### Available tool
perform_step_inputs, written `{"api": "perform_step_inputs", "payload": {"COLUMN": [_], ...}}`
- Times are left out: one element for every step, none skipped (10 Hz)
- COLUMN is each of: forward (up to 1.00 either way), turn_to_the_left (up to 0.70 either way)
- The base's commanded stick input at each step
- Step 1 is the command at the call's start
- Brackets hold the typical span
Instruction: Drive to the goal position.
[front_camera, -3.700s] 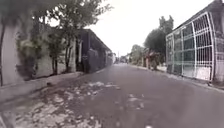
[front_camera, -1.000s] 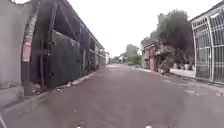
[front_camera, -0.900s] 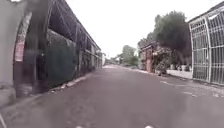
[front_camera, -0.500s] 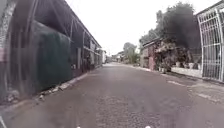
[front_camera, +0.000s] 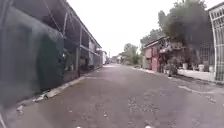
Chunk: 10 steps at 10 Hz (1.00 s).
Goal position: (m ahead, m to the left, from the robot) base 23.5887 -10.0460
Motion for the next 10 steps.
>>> {"api": "perform_step_inputs", "payload": {"forward": [1.00,1.00,1.00,1.00,1.00,1.00,1.00,1.00,1.00,1.00], "turn_to_the_left": [0.00,0.00,0.00,0.00,0.00,-0.04,-0.15,-0.17,0.00,0.00]}}
